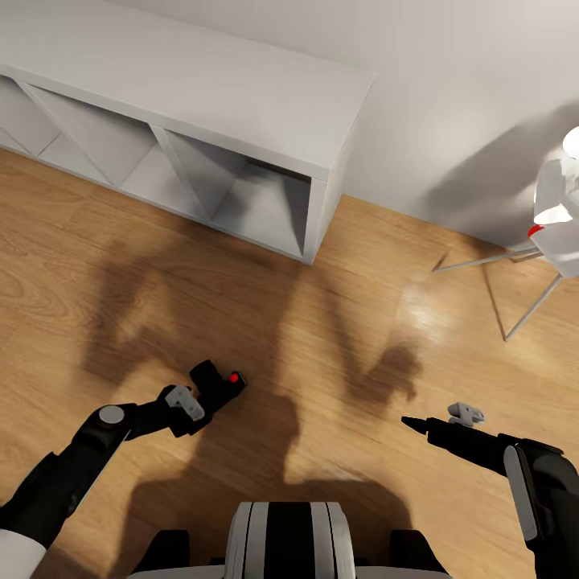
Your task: Attach the digital camera to the camera tripod in the bedroom.
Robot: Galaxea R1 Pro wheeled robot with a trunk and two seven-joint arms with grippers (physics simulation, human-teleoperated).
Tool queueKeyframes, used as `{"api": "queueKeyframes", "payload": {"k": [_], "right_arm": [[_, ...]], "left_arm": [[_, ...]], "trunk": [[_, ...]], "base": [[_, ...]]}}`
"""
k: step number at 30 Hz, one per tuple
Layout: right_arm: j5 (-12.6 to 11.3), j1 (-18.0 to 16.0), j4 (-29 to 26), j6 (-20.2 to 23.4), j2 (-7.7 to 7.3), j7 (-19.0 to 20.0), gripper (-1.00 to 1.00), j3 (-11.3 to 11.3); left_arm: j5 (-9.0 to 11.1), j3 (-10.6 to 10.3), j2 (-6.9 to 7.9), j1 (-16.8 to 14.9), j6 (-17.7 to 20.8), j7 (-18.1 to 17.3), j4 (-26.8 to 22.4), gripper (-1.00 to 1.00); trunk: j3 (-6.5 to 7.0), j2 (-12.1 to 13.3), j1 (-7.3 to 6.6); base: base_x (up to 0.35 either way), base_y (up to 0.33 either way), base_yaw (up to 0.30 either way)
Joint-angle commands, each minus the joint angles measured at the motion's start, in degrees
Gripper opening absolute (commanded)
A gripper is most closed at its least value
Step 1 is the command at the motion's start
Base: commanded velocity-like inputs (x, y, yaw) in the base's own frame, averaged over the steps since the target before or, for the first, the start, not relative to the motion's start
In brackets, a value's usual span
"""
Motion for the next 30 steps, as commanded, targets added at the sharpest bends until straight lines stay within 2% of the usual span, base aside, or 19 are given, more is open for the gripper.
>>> {"api": "queueKeyframes", "payload": {"k": [1,14,23,30], "right_arm": [[-0.3,0.0,0.0,0.4,0.0,0.0,1.0,-0.1],[-0.3,0.0,0.0,0.5,0.0,0.1,1.0,-0.1],[-0.3,0.0,0.0,0.5,0.0,0.1,1.0,-0.2],[-0.3,0.0,0.0,0.5,0.0,0.1,1.0,-0.2]], "left_arm": [[-0.8,-0.1,-0.03,0.0,0.2,-0.2,-0.1,1.0],[-5.7,-0.1,-1.82,0.0,0.2,-0.2,0.9,1.0],[-7.0,-0.1,-2.05,0.0,0.2,0.0,1.2,1.0],[-7.3,-0.1,-2.08,0.0,0.6,3.1,1.3,1.0]], "trunk": [[-0.03,0.0,-0.01],[-0.03,0.0,-0.01],[-0.03,0.0,-0.01],[-0.03,0.0,-0.01]], "base": [[0.0,0.0,0.0],[0.0,0.0,0.0],[0.0,0.0,0.0],[0.0,0.0,0.0]]}}
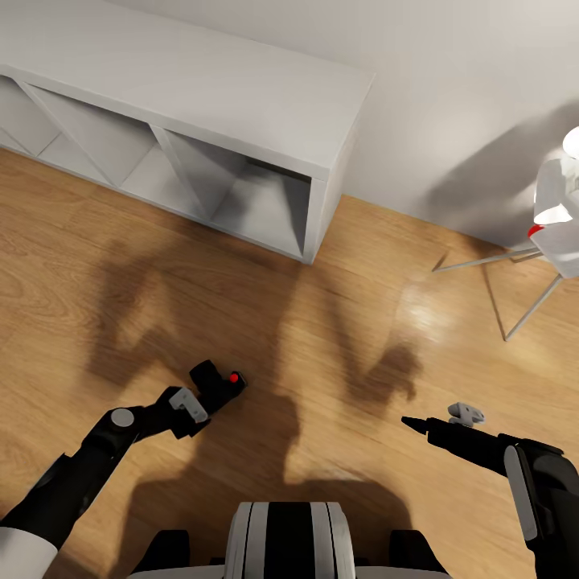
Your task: Attach the digital camera to the camera tripod in the bedroom.
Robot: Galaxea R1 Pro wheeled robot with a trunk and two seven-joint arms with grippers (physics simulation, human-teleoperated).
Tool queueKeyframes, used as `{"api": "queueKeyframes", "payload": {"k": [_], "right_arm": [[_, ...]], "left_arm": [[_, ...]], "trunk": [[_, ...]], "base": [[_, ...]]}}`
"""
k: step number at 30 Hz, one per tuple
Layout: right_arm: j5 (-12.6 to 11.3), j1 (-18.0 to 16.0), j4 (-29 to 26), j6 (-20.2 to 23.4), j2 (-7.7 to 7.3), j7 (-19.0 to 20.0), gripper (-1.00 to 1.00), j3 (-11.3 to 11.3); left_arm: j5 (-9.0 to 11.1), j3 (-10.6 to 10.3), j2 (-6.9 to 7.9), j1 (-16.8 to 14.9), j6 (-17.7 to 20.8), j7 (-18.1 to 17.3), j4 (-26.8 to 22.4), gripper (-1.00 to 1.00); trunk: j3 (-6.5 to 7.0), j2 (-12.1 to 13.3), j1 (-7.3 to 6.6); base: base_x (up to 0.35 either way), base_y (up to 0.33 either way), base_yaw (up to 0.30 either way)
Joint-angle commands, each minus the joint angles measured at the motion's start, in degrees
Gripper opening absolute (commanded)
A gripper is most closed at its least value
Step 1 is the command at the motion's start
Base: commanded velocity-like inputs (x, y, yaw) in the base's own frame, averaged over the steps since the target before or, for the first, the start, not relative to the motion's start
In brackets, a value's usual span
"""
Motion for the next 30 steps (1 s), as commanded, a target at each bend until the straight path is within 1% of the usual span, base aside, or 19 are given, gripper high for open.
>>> {"api": "queueKeyframes", "payload": {"k": [1,3,10,17,22,23,30], "right_arm": [[-0.3,0.0,0.0,0.4,0.0,0.0,1.0,-0.1],[-0.3,0.0,0.0,0.4,0.0,0.0,1.0,-0.1],[-0.3,0.0,0.0,0.4,0.0,0.0,1.0,-0.1],[-0.3,0.0,0.0,0.4,0.0,0.0,1.0,-0.1],[-0.3,0.0,0.0,0.4,0.0,-0.1,1.0,-0.1],[-0.3,0.0,0.0,0.4,0.0,-0.1,1.0,-0.1],[-0.3,0.0,0.0,0.4,0.0,0.0,1.0,-0.1]], "left_arm": [[-0.4,-0.1,0.03,0.0,0.4,0.3,-0.1,1.0],[-0.4,-0.1,0.01,0.0,1.2,1.8,0.1,1.0],[-0.6,-0.1,-0.05,0.0,2.6,4.7,0.2,1.0],[-0.6,-0.1,-0.06,0.0,2.7,5.0,0.3,1.0],[-0.6,-0.9,-0.17,0.0,2.8,5.0,0.3,1.0],[-0.5,-1.4,-0.87,0.0,2.8,5.1,0.3,1.0],[-0.7,-1.9,-3.05,0.0,2.8,5.4,1.4,1.0]], "trunk": [[-0.03,0.0,-0.01],[-0.03,0.0,-0.01],[-0.03,0.0,-0.01],[-0.03,0.0,-0.01],[-0.03,0.0,-0.01],[-0.03,0.0,-0.01],[-0.03,0.0,-0.01]], "base": [[0.0,0.0,0.0],[0.0,0.0,0.0],[0.0,0.0,0.0],[0.0,0.0,0.0],[0.0,0.0,0.0],[0.0,0.0,0.0],[0.0,0.0,0.0]]}}
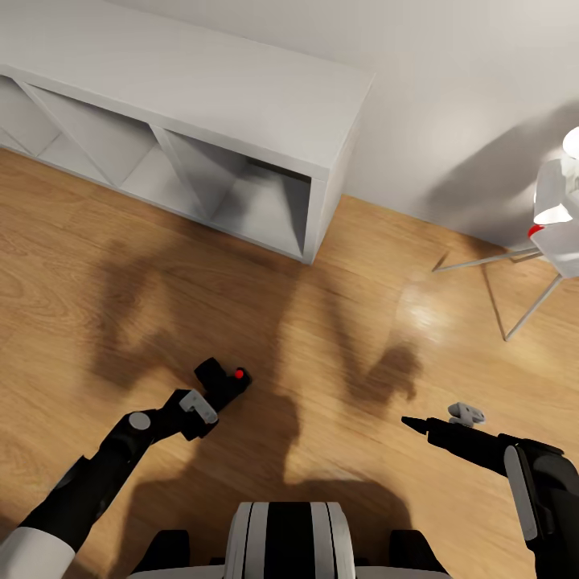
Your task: Attach the digital camera to the camera tripod in the bedroom.
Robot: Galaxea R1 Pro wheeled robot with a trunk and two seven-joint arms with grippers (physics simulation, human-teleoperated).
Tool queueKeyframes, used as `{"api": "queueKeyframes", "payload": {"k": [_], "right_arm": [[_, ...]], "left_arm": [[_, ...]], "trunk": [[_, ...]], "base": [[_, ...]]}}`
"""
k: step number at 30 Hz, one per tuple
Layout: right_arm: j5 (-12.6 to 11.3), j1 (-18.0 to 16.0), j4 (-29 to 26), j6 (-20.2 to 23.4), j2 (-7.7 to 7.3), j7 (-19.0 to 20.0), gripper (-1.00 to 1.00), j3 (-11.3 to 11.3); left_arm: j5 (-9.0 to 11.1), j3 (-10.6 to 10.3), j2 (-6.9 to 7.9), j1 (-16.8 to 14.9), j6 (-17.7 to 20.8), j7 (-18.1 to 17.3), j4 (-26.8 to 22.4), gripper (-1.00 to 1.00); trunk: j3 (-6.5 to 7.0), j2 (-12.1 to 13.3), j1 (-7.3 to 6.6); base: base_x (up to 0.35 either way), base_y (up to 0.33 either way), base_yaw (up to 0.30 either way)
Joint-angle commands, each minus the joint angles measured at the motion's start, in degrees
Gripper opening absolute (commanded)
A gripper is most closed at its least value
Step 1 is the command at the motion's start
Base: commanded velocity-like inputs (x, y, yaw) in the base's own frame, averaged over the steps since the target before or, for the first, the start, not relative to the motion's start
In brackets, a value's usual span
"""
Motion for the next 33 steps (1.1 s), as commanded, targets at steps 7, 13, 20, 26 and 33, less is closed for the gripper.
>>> {"api": "queueKeyframes", "payload": {"k": [7,13,20,26,33], "right_arm": [[-0.3,0.0,0.0,0.4,0.0,0.1,1.0,-0.1],[-0.3,0.0,0.0,0.4,0.0,0.1,1.0,-0.1],[-0.3,0.0,0.0,0.4,0.0,0.2,1.0,-0.1],[-0.3,0.0,-0.1,0.4,0.0,0.2,1.0,-0.1],[-0.3,0.0,-0.1,0.4,0.0,0.3,1.0,-0.1]], "left_arm": [[-0.6,-0.2,-0.32,0.0,0.2,-0.2,0.1,1.0],[-0.6,-0.2,-0.39,0.0,0.2,-0.2,0.2,1.0],[-5.0,0.1,-1.08,0.0,0.2,3.4,0.3,1.0],[-5.8,0.2,-2.25,0.0,0.2,5.7,0.4,1.0],[-6.0,0.3,-2.79,-0.1,0.2,6.4,0.4,1.0]], "trunk": [[-0.03,0.0,-0.01],[-0.03,0.0,-0.01],[-0.03,0.0,-0.01],[-0.03,0.0,-0.01],[-0.03,0.0,-0.01]], "base": [[0.0,0.0,0.0],[0.0,0.0,0.0],[0.0,0.0,0.0],[0.0,0.0,0.0],[0.0,0.0,0.0]]}}
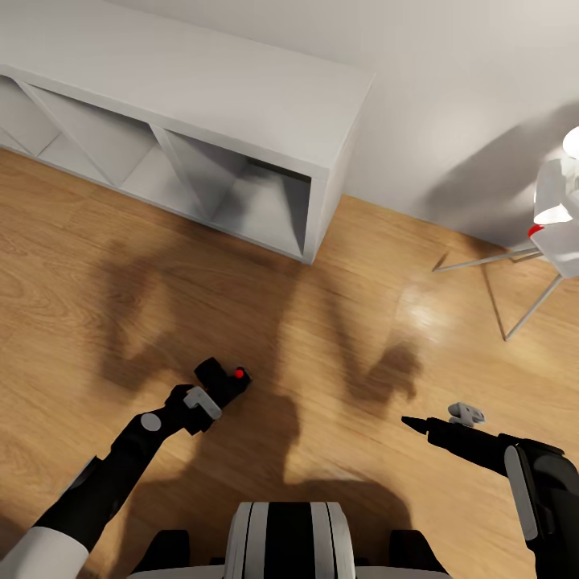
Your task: Attach the digital camera to the camera tripod in the bedroom.
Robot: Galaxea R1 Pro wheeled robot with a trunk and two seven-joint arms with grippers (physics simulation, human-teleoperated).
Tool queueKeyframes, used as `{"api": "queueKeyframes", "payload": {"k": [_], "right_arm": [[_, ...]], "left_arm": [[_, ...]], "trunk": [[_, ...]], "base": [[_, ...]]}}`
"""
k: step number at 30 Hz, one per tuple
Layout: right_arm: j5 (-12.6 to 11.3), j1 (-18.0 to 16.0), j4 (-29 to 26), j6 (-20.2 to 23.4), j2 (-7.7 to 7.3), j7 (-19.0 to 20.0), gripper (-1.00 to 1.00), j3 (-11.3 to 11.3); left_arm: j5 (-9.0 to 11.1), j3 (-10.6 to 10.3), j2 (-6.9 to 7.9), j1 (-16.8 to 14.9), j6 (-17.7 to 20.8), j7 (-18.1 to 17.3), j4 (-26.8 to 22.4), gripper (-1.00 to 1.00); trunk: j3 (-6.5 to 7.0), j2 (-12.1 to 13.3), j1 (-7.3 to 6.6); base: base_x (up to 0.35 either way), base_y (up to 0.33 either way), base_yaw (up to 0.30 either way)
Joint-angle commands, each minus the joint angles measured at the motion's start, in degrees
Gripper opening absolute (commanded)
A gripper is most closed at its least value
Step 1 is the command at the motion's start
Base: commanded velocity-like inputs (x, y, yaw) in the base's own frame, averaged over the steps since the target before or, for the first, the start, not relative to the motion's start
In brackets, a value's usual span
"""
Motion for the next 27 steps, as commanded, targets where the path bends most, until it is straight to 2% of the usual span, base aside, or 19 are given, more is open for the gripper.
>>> {"api": "queueKeyframes", "payload": {"k": [1,7,12,19,27], "right_arm": [[-0.3,0.0,0.0,0.4,0.0,0.0,1.0,-0.1],[-0.3,0.0,0.0,0.4,0.0,0.1,1.0,-0.1],[-0.3,0.0,0.0,0.4,0.0,0.1,1.0,-0.1],[-0.4,0.0,0.0,0.4,0.0,0.1,1.0,-0.1],[-0.4,0.0,0.0,0.4,0.0,0.1,1.0,-0.1]], "left_arm": [[-0.6,-0.1,0.02,0.0,0.2,-0.3,-0.1,1.0],[-0.6,-0.1,-0.05,0.0,0.1,-0.2,0.2,1.0],[-0.7,-0.3,-0.28,0.0,0.1,-0.1,2.3,1.0],[-0.8,-0.4,-2.27,0.0,0.0,0.2,4.9,1.0],[-0.8,-0.5,-3.48,0.0,-0.1,2.8,5.9,1.0]], "trunk": [[-0.03,0.0,-0.01],[-0.03,0.0,-0.01],[-0.03,0.0,-0.01],[-0.03,0.0,-0.01],[-0.03,0.0,-0.01]], "base": [[0.0,0.0,0.0],[0.0,0.0,0.0],[0.0,0.0,0.0],[0.0,0.0,0.0],[0.0,0.0,0.0]]}}
